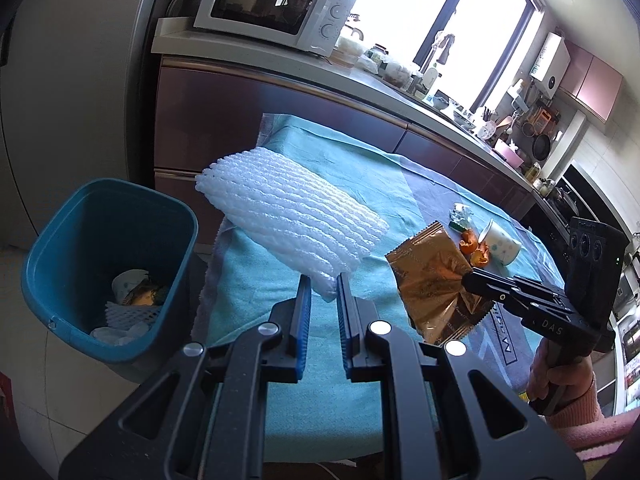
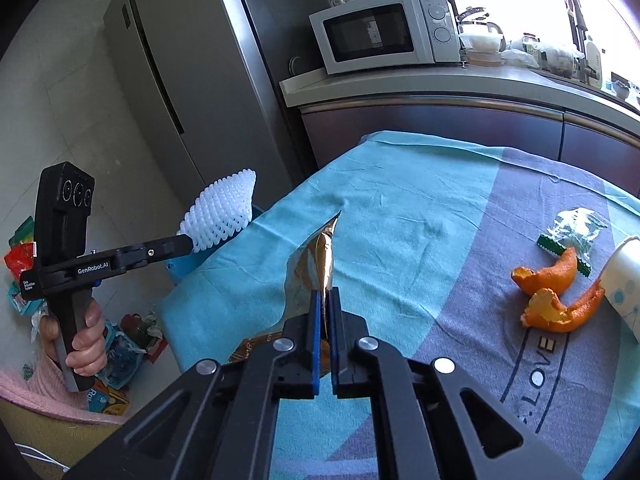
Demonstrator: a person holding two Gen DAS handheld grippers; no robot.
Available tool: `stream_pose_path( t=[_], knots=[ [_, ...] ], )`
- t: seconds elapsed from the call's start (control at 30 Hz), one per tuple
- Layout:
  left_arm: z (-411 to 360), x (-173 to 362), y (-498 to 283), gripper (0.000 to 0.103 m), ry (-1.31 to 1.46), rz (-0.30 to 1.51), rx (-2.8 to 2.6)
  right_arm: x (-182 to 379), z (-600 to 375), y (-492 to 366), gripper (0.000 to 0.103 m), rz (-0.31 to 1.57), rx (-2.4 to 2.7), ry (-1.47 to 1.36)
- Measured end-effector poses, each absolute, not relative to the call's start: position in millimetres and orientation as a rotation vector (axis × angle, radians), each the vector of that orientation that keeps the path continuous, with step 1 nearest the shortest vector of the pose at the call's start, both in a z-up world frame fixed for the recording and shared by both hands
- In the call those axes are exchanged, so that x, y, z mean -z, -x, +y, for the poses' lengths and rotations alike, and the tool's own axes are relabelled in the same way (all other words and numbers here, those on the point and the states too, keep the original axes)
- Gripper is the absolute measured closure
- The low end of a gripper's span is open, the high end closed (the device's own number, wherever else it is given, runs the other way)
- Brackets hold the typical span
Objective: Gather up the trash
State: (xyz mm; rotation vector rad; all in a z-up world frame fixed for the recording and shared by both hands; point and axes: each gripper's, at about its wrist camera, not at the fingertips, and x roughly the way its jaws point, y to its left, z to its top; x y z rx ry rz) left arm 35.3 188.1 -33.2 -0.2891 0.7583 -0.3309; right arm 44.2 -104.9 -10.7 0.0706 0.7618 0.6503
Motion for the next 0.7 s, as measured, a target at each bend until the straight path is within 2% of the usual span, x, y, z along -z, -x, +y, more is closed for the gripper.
stream_pose_path(
  t=[0.7],
  knots=[
    [227.1,26.5,-20.0,0.090,0.313,0.731,0.226,-2.2,-55.2,-79.8,0.100,0.741,-0.789,-0.099]
  ],
)
